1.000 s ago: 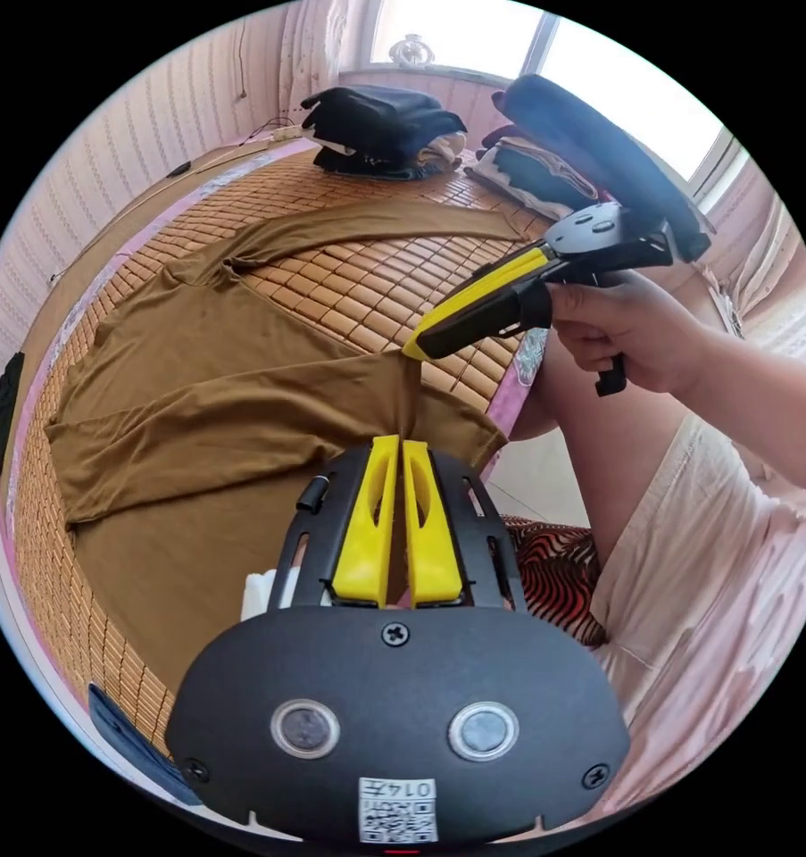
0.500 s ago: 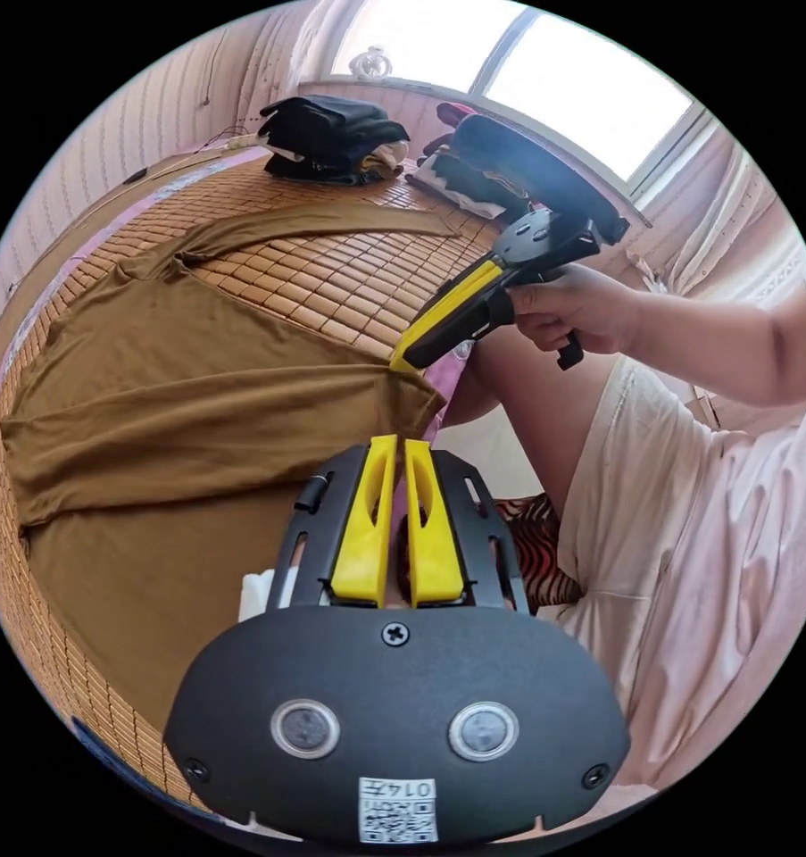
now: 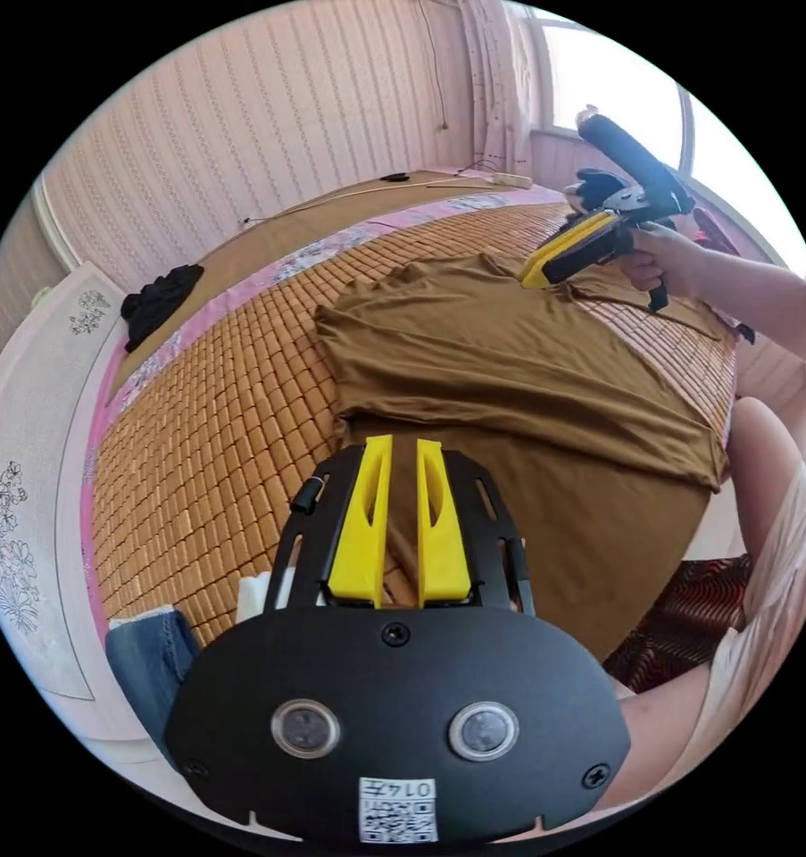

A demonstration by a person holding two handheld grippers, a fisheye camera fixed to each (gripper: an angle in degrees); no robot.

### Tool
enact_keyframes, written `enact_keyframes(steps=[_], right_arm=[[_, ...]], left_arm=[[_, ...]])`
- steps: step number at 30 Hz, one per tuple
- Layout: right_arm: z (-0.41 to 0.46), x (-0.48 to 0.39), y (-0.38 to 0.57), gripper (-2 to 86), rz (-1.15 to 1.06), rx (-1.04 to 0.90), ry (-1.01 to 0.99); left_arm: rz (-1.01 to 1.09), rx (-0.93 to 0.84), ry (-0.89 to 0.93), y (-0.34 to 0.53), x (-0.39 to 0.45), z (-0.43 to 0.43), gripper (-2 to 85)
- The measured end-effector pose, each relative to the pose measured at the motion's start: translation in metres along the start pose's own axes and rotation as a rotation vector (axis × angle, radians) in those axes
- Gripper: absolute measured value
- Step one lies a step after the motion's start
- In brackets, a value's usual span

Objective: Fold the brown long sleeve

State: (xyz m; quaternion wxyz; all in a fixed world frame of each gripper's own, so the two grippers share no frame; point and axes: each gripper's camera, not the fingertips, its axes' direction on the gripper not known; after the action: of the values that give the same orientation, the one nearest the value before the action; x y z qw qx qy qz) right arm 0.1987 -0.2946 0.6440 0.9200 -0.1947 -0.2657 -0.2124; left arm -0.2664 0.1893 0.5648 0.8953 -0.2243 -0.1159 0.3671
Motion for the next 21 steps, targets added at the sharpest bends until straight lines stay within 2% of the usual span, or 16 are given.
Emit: enact_keyframes(steps=[2, 8, 11, 14, 17, 21], right_arm=[[0.03, 0.008, -0.068, 6.8, -0.004, 0.003, -0.027], [0.112, 0.027, -0.18, 8.0, 0.076, -0.085, 0.064], [0.14, 0.036, -0.208, 3.5, 0.15, -0.157, 0.082], [0.134, 0.031, -0.224, -0.2, 0.123, -0.093, 0.15], [0.147, 0.029, -0.23, -0.2, 0.05, -0.134, 0.225], [0.145, 0.031, -0.227, 3.5, 0.007, -0.116, 0.231]], left_arm=[[-0.01, 0.016, -0.046, -0.009, -0.024, 0.015, 6.1], [0.001, -0.012, -0.003, -0.023, -0.051, 0.062, 6.5], [0.001, -0.059, -0.009, -0.025, -0.052, 0.081, 2.9], [-0.08, -0.018, -0.026, -0.023, -0.059, 0.077, 0.2], [-0.267, -0.015, 0.083, -0.016, -0.083, 0.085, -0.3], [-0.317, -0.024, 0.082, -0.013, -0.093, 0.09, 1.1]])
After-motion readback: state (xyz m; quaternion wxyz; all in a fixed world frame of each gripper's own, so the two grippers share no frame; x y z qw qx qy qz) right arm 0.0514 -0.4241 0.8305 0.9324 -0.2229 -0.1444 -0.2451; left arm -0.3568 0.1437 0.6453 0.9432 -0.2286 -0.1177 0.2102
